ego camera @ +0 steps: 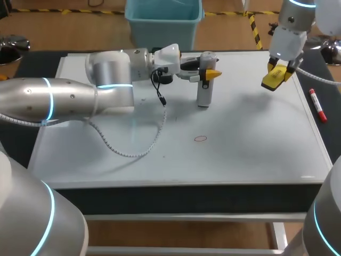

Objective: Pick up the inspection probe, press it on each red-marked spot on the whiteboard one by one, put down the probe, pick up the eraser, and wipe off all the red marks.

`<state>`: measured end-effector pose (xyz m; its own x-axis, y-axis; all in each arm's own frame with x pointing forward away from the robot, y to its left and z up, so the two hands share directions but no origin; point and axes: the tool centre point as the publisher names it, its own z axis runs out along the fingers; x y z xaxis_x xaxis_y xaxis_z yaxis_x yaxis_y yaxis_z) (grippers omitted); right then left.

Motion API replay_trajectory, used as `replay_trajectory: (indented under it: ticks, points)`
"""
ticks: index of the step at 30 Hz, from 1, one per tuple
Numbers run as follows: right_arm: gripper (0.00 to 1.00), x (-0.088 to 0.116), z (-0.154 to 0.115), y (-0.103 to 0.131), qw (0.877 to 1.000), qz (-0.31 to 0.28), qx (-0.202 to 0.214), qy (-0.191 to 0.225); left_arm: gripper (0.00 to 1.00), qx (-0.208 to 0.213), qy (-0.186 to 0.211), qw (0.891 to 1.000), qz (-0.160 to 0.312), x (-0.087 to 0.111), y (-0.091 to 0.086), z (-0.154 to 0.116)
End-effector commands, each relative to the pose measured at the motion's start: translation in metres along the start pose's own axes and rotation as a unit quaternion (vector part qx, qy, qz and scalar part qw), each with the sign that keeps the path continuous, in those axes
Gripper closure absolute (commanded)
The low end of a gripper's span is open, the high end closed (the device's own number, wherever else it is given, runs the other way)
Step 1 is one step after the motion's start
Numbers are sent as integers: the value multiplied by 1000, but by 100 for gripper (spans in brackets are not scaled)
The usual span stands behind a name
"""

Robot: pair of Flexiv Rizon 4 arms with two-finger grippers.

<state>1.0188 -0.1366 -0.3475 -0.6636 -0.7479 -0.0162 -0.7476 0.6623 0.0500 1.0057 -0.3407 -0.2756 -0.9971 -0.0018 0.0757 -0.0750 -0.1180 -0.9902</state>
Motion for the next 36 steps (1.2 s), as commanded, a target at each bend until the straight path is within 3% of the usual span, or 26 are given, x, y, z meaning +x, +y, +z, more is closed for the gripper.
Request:
replay_trajectory:
  ticks: [1, 12, 17, 24, 36]
  points:
    - [100, 0, -1, -1, 1000, -1, 0, 2, 100, 2, 1, 1000, 0, -2, 3, 0]
    - [100, 0, -1, -1, 1000, -1, 0, 2, 100, 1, 3, 1000, 2, -1, 1, 0]
    - [100, 0, -1, -1, 1000, -1, 0, 2, 100, 2, 5, 1000, 7, 1, -7, 1]
    - [100, 0, -1, -1, 1000, -1, 0, 2, 100, 5, 15, 1000, 10, 6, -31, -12]
    - [100, 0, -1, -1, 1000, -1, 0, 2, 100, 18, 6, 999, 38, 14, -80, -71]
